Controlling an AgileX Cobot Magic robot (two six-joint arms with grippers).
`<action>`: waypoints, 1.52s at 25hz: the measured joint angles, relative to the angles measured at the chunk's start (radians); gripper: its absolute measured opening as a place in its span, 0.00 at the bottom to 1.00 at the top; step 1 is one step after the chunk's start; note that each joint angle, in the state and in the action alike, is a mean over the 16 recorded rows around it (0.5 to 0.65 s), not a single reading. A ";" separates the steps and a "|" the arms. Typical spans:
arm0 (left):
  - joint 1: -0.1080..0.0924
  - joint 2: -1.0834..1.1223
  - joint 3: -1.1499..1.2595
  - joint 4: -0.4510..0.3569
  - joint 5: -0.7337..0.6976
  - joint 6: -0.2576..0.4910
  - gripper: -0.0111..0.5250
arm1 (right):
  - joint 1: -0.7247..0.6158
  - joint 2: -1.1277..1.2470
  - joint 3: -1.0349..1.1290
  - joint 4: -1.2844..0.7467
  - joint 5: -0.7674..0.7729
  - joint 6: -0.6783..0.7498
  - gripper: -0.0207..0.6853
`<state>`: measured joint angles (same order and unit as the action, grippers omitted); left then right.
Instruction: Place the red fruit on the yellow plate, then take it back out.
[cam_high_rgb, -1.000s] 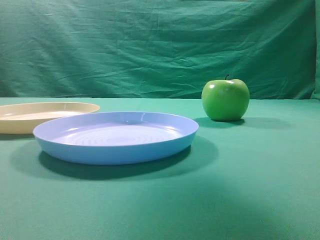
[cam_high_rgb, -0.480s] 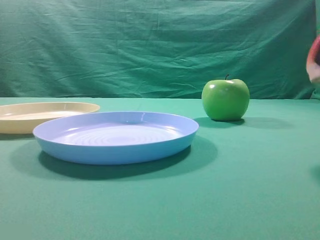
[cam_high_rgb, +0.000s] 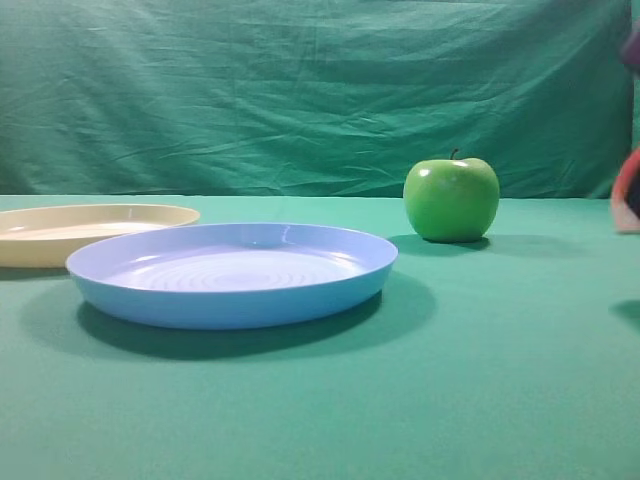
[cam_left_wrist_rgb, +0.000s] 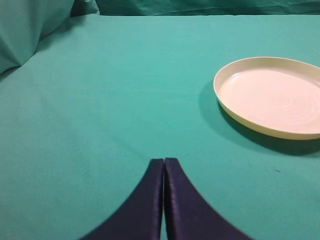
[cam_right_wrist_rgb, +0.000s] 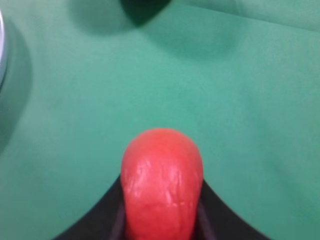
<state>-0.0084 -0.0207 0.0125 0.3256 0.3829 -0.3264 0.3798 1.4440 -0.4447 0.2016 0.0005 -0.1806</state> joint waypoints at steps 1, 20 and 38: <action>0.000 0.000 0.000 0.000 0.000 0.000 0.02 | 0.000 0.008 0.000 0.001 -0.010 0.000 0.56; 0.000 0.000 0.000 0.000 0.000 0.000 0.02 | 0.000 -0.284 -0.205 0.027 0.314 -0.001 0.82; 0.000 0.000 0.000 0.000 0.000 0.000 0.02 | 0.000 -0.830 -0.376 0.015 0.753 -0.001 0.04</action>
<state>-0.0084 -0.0207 0.0125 0.3256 0.3829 -0.3264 0.3798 0.6140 -0.8204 0.2170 0.7535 -0.1817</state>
